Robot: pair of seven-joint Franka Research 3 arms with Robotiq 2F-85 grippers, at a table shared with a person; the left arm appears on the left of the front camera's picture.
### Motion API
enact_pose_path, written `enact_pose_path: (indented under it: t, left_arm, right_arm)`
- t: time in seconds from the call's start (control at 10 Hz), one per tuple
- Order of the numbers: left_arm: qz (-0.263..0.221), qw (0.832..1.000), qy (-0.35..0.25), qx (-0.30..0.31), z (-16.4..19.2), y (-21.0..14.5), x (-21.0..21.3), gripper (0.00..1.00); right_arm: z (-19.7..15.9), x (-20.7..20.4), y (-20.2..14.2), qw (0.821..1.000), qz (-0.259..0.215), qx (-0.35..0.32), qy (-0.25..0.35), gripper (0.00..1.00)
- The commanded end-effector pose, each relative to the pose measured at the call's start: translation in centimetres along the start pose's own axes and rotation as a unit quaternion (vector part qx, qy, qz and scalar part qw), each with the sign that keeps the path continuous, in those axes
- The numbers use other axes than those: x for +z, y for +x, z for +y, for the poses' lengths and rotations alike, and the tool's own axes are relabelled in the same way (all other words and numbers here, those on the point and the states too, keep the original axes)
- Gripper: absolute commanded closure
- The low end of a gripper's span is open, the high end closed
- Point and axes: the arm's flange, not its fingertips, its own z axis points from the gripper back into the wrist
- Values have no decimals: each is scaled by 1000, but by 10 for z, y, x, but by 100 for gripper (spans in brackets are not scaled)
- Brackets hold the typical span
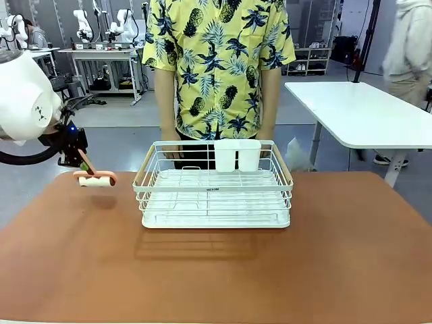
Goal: Clean the table.
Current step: Place the Lint Roller down when the Dish drying rack is positioned in the middle of the table.
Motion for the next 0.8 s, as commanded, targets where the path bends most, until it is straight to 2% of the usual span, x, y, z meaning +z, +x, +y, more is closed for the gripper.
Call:
enact_pose_path:
  t: [0.0, 0.4, 0.5, 0.6, 0.7]
  left_arm:
    - [-15, 1000, -11, -10, 5, 4, -1, 79]
    - [-11, 1000, 13, -15, 19, 3, -8, 79]
    - [-13, 1000, 16, -18, 20, 3, -7, 45]
    - [-13, 1000, 18, -18, 20, 3, -7, 35]
    - [-15, 1000, 18, -19, 21, 3, -6, 1]
  right_arm:
    - [4, 0, 0, 1000, -3, 0, 5, 0]
    - [4, 0, 0, 1000, -3, 0, 5, 0]
    - [4, 0, 0, 1000, -3, 0, 5, 0]
    - [4, 0, 0, 1000, -3, 0, 5, 0]
    - [4, 0, 0, 1000, -3, 0, 5, 0]
